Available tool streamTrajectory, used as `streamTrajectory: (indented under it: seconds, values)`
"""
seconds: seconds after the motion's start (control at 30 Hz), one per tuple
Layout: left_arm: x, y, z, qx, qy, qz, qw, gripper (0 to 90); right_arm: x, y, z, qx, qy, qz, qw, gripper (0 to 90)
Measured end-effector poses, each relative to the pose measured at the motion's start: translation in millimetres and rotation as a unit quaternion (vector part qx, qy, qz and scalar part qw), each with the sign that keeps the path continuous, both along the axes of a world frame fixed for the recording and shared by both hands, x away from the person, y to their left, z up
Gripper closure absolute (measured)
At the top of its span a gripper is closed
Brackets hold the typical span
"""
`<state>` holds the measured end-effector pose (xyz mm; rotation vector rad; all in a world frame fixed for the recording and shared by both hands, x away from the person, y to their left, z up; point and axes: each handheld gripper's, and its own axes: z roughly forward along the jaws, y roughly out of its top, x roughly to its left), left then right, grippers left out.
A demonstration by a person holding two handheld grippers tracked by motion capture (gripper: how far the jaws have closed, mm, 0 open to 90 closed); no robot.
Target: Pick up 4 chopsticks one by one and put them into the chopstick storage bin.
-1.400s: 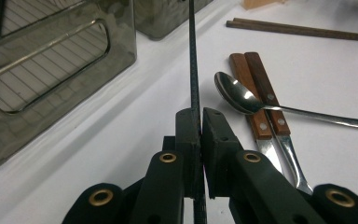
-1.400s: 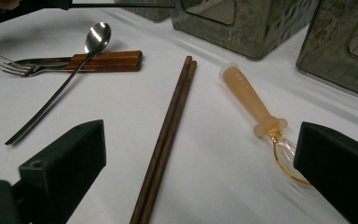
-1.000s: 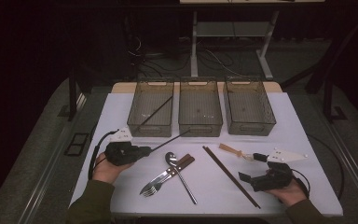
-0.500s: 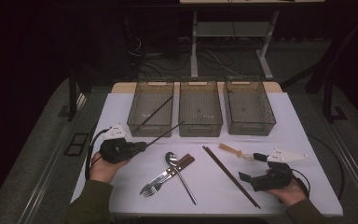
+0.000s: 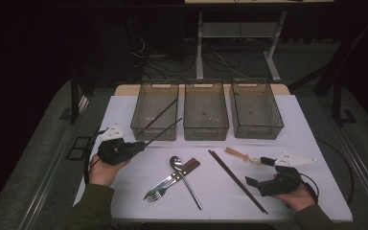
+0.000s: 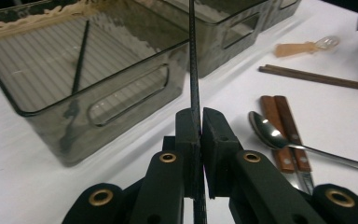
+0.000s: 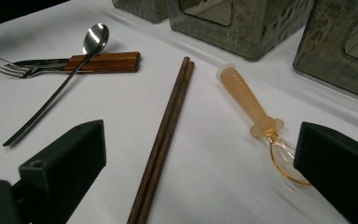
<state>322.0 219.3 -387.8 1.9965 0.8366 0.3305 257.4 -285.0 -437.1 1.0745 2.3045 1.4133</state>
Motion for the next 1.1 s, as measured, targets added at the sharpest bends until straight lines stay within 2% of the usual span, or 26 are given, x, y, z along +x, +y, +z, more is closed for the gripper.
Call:
streamTrajectory:
  seconds: [0.5,0.97,1.1]
  values:
    - [16.6,1.6,4.0,-0.003,-0.002,0.022,0.9998,85.3,0.1,0.1,0.3,0.000,-0.001,0.003,1.0000,2.2]
    - [38.1,-3.5,9.0,-0.013,-0.009,0.032,0.9994,85.3,0.0,1.5,-0.5,-0.001,0.000,0.000,1.0000,2.2]
    - [42.8,-7.0,8.0,-0.010,-0.006,0.032,0.9994,85.3,0.1,1.3,-0.7,0.000,0.001,-0.003,1.0000,2.2]
